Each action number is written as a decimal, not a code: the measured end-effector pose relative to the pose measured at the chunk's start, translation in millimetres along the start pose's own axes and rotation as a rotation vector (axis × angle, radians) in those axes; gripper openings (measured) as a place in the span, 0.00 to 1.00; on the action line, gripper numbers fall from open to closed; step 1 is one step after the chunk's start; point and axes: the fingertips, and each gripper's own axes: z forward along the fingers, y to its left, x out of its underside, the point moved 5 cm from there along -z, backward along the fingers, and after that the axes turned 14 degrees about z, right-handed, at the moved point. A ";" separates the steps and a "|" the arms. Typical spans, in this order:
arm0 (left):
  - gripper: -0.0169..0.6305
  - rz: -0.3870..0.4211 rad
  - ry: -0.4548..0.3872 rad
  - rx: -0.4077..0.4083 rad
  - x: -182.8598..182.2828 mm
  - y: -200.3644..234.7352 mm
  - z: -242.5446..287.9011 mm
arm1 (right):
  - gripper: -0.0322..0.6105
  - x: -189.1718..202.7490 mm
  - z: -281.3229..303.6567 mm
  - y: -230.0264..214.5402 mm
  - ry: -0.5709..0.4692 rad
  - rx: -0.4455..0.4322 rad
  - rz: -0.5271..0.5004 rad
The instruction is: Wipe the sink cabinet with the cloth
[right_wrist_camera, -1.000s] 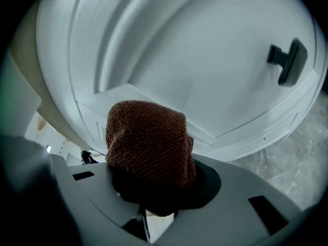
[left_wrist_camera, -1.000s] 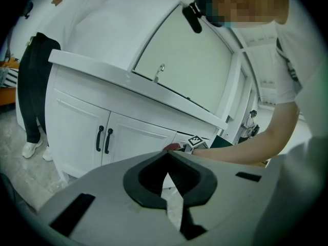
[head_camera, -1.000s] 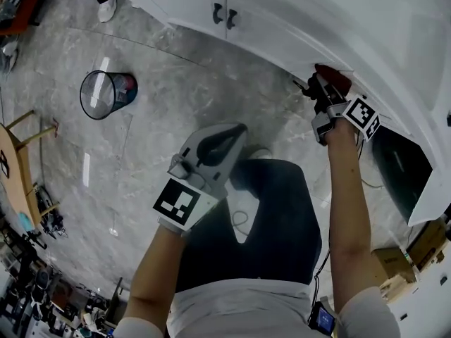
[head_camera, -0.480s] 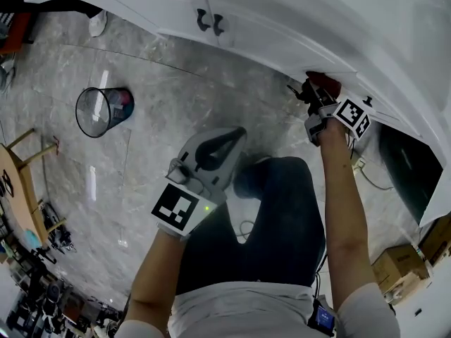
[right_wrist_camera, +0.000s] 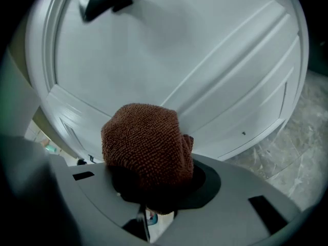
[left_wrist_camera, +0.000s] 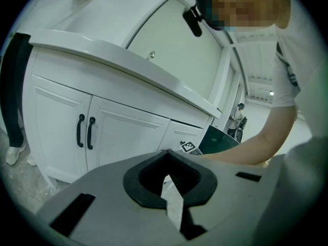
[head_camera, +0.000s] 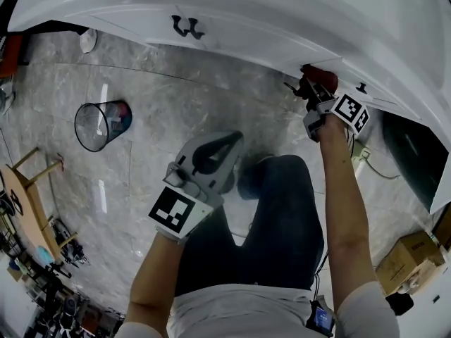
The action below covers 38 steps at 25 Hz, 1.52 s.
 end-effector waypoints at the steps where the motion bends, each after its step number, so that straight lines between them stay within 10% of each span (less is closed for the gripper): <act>1: 0.04 0.001 0.003 0.006 0.8 -1.4 1.8 | 0.21 -4.3 -4.9 -6.5 -0.013 0.005 0.007; 23: 0.04 0.127 0.028 0.244 -0.4 -48.3 70.2 | 0.21 -129.4 -143.8 -125.3 -0.228 0.137 -0.035; 38: 0.04 0.113 0.086 0.302 -24.4 -74.2 57.3 | 0.21 -142.7 -185.3 -69.2 -0.228 0.177 -0.076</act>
